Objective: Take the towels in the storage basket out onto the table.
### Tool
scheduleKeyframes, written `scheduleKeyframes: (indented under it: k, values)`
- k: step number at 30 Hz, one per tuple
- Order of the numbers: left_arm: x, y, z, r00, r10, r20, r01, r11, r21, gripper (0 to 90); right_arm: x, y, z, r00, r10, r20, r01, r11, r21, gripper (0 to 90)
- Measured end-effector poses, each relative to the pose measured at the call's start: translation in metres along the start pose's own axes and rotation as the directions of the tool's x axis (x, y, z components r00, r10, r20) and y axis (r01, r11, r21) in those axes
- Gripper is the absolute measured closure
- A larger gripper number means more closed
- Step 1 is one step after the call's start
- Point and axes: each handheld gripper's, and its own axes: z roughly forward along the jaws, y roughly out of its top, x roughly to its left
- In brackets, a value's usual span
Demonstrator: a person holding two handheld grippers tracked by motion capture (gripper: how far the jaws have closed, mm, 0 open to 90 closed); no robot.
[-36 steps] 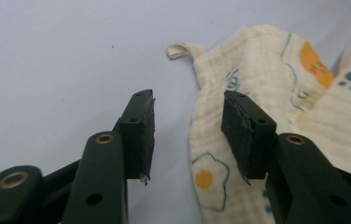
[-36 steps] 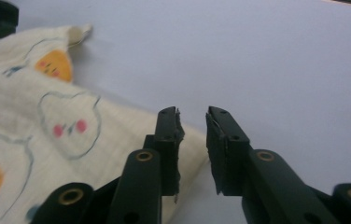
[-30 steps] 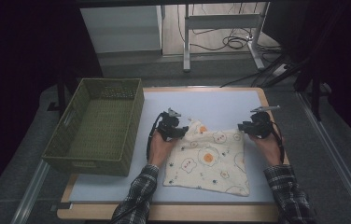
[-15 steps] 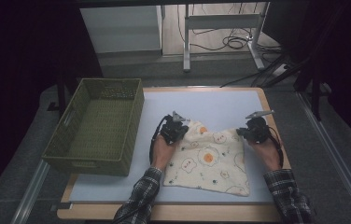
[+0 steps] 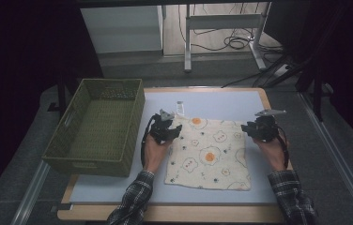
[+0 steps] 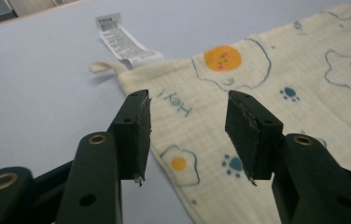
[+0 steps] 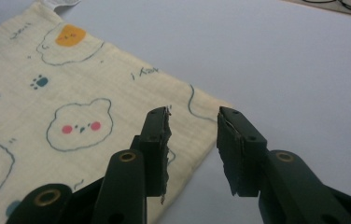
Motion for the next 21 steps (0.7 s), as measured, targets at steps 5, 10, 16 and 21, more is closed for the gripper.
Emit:
scheduleKeyframes:
  k: [5,10,16,21]
  values:
    - [0.007,-0.002,0.004,1.0,0.004,-0.003,-0.004,0.9998,0.02,44.5,-0.004,-0.008,0.003,0.9998,0.016,-0.015,-0.015,1.0,0.024,63.4]
    - [0.02,-0.001,0.016,0.9999,-0.013,-0.009,0.013,0.9993,0.034,53.2,-0.009,-0.01,0.014,0.9991,0.033,-0.026,-0.032,0.999,0.041,69.5]
    - [0.032,0.008,0.029,0.9994,-0.029,-0.021,0.03,0.9987,0.041,62.9,-0.017,-0.006,0.026,0.9993,0.034,-0.018,-0.033,0.998,0.052,74.7]
    - [0.038,0.015,0.043,0.9989,-0.018,-0.043,0.021,0.9982,0.057,63.6,-0.025,0.001,0.029,0.9995,0.033,0.001,-0.033,0.999,0.042,75.8]
